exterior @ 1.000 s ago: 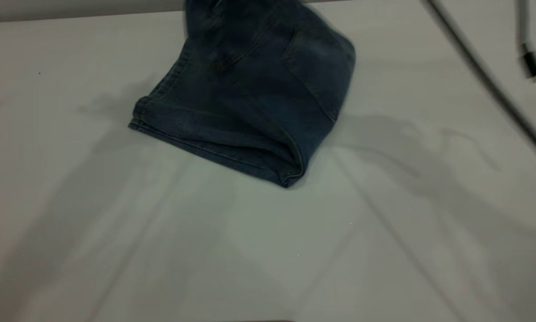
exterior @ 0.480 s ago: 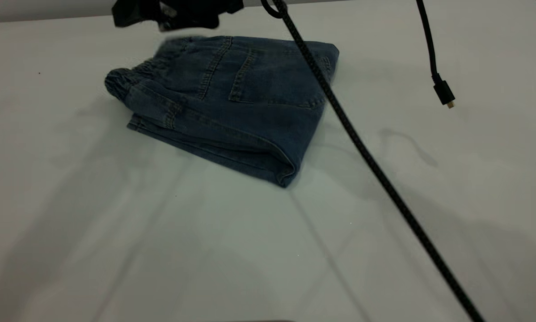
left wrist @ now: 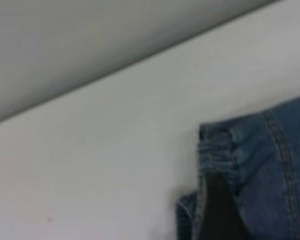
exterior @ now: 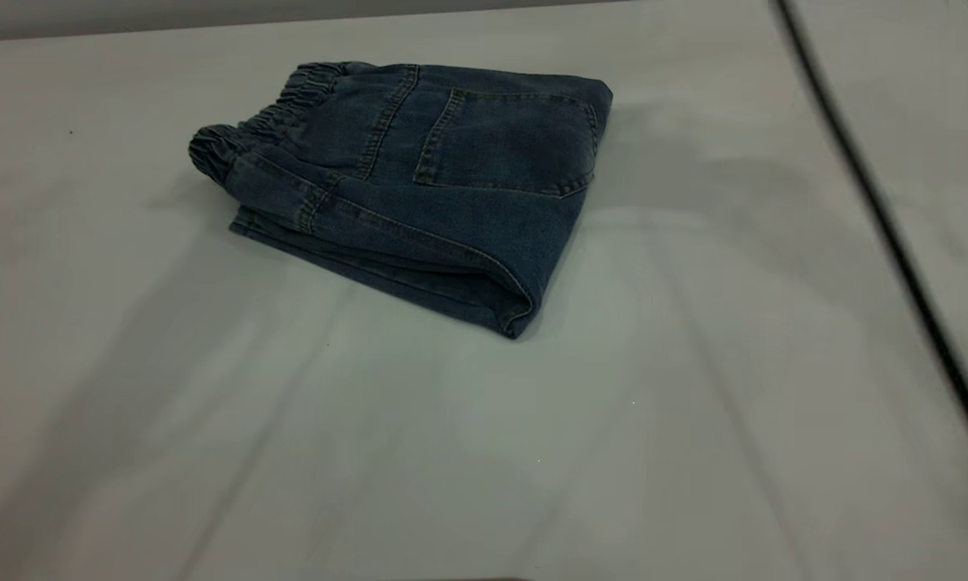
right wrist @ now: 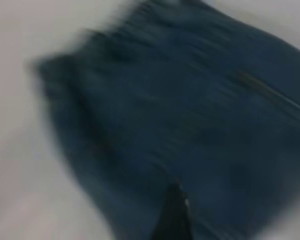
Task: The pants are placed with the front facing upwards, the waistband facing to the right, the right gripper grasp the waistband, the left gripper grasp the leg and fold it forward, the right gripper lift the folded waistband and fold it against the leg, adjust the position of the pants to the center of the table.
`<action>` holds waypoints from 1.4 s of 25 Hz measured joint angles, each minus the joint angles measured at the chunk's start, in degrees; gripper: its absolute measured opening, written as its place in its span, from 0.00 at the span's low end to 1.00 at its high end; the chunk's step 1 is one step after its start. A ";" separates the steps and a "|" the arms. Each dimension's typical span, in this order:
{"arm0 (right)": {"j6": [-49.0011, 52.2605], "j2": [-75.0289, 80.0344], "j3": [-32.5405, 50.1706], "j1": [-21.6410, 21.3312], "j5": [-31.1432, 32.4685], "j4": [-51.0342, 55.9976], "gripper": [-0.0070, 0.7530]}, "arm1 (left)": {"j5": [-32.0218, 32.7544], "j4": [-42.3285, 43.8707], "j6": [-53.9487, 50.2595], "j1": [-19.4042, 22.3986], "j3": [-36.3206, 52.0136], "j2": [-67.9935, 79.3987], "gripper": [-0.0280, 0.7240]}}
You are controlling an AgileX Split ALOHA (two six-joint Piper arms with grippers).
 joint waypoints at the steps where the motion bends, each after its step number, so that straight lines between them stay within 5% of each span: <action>1: 2.58 0.00 0.00 -1.93 2.10 -2.60 0.74 | 0.24 -1.21 1.45 -0.32 0.00 0.88 0.55; 7: 6.64 0.00 0.00 -8.41 7.01 -5.95 0.74 | 1.18 -6.27 13.28 -5.23 0.00 12.04 0.55; 15: 6.31 0.00 0.00 -8.76 7.74 -5.80 0.74 | -1.29 -13.89 14.78 -5.48 -0.13 25.86 0.60; 23: 5.66 0.00 0.00 -8.76 11.92 -5.22 0.74 | -3.55 -10.77 14.70 -5.48 -2.44 32.12 0.61; 35: 5.61 0.00 0.00 -8.76 13.10 -5.09 0.73 | 1.11 -10.28 -9.39 -5.48 -2.90 33.01 0.61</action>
